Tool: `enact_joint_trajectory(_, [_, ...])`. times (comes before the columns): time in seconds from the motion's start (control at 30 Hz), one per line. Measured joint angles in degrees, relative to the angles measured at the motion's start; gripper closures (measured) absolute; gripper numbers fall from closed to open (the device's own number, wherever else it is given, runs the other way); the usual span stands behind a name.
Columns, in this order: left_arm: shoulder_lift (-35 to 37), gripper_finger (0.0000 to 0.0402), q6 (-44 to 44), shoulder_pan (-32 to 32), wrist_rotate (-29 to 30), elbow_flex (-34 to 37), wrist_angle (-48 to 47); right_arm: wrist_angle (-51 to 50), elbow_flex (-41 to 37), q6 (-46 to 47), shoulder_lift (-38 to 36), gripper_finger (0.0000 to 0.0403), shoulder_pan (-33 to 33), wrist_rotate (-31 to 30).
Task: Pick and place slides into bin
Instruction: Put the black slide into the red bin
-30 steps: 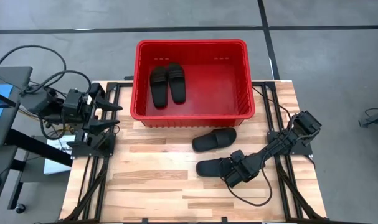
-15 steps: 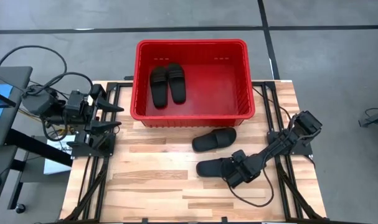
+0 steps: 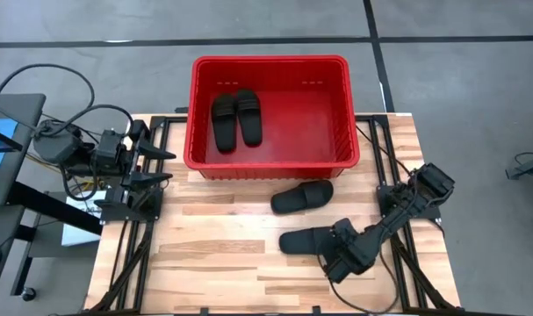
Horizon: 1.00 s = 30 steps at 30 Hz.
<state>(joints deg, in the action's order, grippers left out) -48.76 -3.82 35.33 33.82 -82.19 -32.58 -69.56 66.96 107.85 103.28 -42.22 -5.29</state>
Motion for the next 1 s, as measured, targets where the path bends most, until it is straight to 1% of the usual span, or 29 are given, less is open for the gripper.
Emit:
enact_joint_trajectory(0.17, [-0.01,0.0205,-0.43,0.0,0.0,0.0,-0.13,-7.48,6.14,1.09,-0.07,0.0403,-1.96,-1.58])
enact_joint_trajectory(0.4, [0.01,0.0205,-0.45,0.0,0.0,0.0,-0.11,-20.71,17.41,-0.16,-0.16,0.0402,-2.76,-6.84])
enact_joint_trajectory(0.6, [0.01,0.0205,-0.45,0.0,0.0,0.0,-0.11,-20.45,24.18,-9.27,-0.28,0.0402,-1.21,-11.97])
enact_joint_trajectory(1.0, [0.01,0.0205,-0.46,0.0,0.0,0.0,-0.76,-20.45,32.11,-23.64,-0.28,0.0402,4.53,-20.92])
